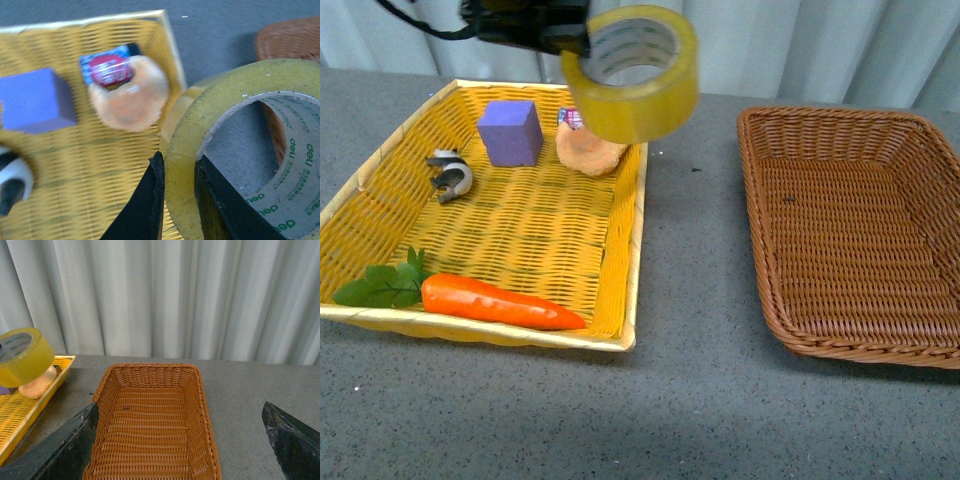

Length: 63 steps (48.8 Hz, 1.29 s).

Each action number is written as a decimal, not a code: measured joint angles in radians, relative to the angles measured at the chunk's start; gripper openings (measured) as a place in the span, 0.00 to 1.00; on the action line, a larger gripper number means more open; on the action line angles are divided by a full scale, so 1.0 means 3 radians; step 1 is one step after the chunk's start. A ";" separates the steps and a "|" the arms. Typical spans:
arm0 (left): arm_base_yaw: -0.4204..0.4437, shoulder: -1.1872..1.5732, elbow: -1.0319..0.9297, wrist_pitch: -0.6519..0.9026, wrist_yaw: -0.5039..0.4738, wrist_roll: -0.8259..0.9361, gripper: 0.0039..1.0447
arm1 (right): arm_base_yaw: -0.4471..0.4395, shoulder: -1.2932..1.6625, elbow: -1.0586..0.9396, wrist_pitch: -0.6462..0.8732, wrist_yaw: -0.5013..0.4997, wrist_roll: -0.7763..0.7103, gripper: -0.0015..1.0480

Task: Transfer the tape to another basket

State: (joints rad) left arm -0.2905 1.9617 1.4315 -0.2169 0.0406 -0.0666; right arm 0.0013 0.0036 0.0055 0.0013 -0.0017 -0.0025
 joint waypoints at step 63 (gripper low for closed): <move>-0.0581 0.0511 0.0807 -0.0347 0.0548 0.1205 0.13 | -0.0294 0.1148 0.0320 0.0121 -0.0871 -0.0456 0.91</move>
State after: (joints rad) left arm -0.4648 2.1151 1.6737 -0.3210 0.2050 0.2951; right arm -0.0868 0.3481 0.1017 0.0376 -0.2630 -0.1394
